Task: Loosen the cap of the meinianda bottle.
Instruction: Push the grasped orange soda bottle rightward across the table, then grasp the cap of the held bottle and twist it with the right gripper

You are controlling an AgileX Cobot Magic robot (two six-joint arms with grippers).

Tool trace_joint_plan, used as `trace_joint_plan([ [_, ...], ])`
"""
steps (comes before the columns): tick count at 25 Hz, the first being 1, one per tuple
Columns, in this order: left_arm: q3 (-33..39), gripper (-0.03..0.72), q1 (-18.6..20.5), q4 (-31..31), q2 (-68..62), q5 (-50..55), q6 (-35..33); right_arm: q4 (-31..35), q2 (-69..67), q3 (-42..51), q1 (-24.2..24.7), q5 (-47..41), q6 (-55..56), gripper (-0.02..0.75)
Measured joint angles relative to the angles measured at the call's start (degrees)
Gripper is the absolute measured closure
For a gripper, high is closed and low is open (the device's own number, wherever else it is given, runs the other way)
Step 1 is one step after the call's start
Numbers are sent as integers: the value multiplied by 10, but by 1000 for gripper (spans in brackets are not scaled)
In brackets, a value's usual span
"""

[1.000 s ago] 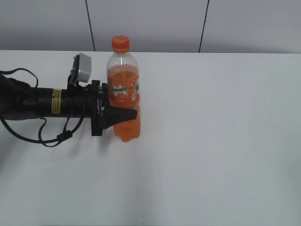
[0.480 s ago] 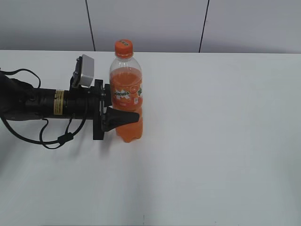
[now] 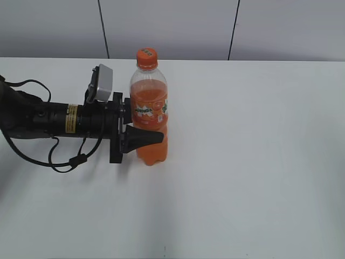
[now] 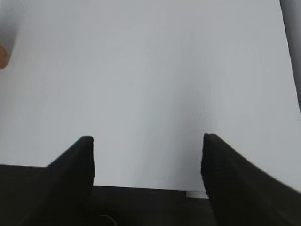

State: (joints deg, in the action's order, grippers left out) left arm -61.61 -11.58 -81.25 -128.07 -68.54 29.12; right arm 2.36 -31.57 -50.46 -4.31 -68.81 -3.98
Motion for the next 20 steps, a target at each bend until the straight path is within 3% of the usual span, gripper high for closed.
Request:
trace_joint_plan([
  [3, 0, 294, 0, 0, 0, 0, 0, -16, -88, -71, 0, -8, -3, 214],
  [10, 0, 294, 0, 0, 0, -1, 0, -36, -279, -206, 1, -8, -13, 365],
  [20, 0, 294, 0, 0, 0, -1, 0, 13, -457, -318, 1, -9, -35, 384],
])
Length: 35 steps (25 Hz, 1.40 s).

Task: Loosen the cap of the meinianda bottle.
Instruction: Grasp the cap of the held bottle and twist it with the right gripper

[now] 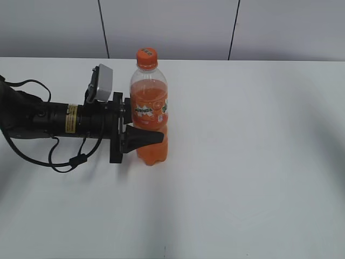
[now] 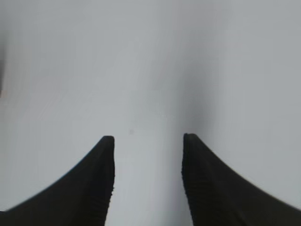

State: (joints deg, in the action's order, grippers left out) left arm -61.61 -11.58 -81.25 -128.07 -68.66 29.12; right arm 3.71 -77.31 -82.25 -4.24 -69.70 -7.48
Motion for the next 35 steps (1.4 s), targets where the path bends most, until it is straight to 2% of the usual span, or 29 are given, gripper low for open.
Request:
trace_joint_plan([
  [5, 0, 294, 0, 0, 0, 0, 0, 51, -55, -60, 0, 0, -14, 384],
  [9, 0, 294, 0, 0, 0, 0, 0, 57, -87, -95, -17, 0, -16, 384],
  [19, 0, 294, 0, 0, 0, 0, 0, 27, -175, -182, -183, 0, -5, 384],
  [25, 0, 294, 0, 0, 0, 0, 0, 24, -225, -240, -263, 0, -2, 384],
  [35, 0, 294, -1, 0, 0, 0, 0, 24, -280, -276, -356, -1, 0, 384],
])
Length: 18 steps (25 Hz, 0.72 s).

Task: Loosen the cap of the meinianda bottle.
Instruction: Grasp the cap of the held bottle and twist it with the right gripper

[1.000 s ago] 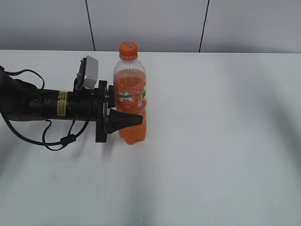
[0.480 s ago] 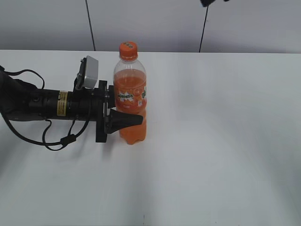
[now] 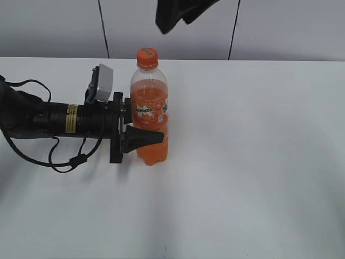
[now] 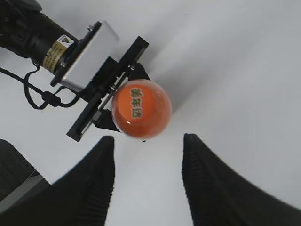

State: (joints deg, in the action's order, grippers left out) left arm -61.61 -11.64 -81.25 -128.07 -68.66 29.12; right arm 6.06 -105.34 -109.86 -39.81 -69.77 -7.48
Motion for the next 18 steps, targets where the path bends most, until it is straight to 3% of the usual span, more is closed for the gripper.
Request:
trace_joint_plan([
  [7, 0, 295, 0, 0, 0, 0, 0, 0, -51, -50, -27, 0, 5, 379],
  [18, 0, 295, 0, 0, 0, 0, 0, -15, -82, -54, -28, 0, 12, 329],
])
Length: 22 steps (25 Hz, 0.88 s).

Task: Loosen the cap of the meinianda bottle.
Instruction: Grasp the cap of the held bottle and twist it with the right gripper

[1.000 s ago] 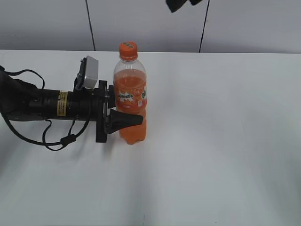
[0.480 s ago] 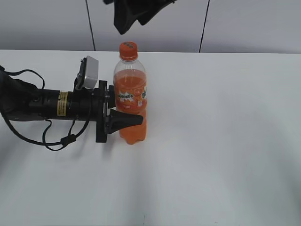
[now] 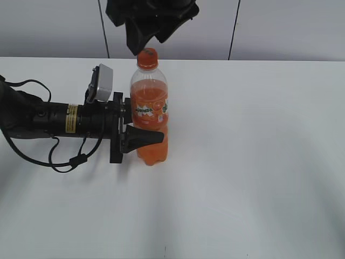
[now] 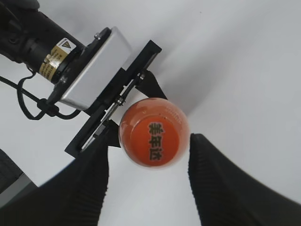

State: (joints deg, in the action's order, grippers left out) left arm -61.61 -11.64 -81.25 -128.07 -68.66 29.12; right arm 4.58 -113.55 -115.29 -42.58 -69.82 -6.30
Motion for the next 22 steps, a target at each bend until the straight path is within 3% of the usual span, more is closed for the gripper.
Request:
trace_joint_plan([
  [17, 0, 295, 0, 0, 0, 0, 0, -18, -24, 0, 0, 1, 19, 329],
  [22, 0, 295, 0, 0, 0, 0, 0, -17, -27, 0, 0, 0, 20, 423],
])
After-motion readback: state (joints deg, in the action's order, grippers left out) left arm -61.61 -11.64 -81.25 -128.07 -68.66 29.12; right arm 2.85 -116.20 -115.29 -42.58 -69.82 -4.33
